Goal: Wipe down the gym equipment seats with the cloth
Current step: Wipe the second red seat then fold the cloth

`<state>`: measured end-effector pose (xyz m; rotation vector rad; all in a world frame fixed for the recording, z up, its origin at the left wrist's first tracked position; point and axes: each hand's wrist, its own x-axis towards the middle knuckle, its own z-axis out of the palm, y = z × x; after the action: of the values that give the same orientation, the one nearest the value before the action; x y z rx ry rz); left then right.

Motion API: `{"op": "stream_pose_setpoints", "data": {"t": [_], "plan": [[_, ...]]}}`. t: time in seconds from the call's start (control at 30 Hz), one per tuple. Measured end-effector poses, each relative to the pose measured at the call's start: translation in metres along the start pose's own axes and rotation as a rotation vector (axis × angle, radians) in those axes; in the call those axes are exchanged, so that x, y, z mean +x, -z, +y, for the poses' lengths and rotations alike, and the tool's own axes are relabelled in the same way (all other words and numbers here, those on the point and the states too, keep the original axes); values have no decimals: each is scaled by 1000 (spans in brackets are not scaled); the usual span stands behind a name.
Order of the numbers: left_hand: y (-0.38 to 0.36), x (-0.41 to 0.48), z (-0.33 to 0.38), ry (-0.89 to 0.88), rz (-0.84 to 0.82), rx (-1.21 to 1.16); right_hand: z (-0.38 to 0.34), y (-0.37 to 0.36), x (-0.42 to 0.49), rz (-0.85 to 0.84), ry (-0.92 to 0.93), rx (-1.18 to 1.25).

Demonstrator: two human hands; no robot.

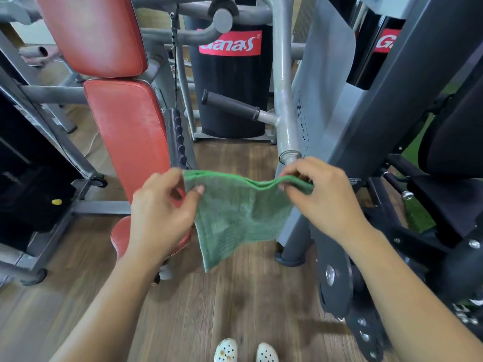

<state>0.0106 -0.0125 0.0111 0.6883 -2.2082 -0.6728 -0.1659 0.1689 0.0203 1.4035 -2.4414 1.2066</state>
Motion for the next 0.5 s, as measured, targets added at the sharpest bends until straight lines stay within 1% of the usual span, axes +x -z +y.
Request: {"op": "stream_pose_setpoints", "data": {"t": [0.1, 0.23, 0.4, 0.5], "plan": [[3, 35, 3, -52, 53, 87, -6, 5, 29, 61, 3, 26], [-4, 80, -6, -83, 64, 125, -2, 1, 67, 23, -15, -33], [-27, 114, -21, -71, -24, 226, 14, -20, 98, -75, -9, -172], [-39, 122, -29, -106, -87, 369, 21, -33, 105, -96, 42, -294]]}}
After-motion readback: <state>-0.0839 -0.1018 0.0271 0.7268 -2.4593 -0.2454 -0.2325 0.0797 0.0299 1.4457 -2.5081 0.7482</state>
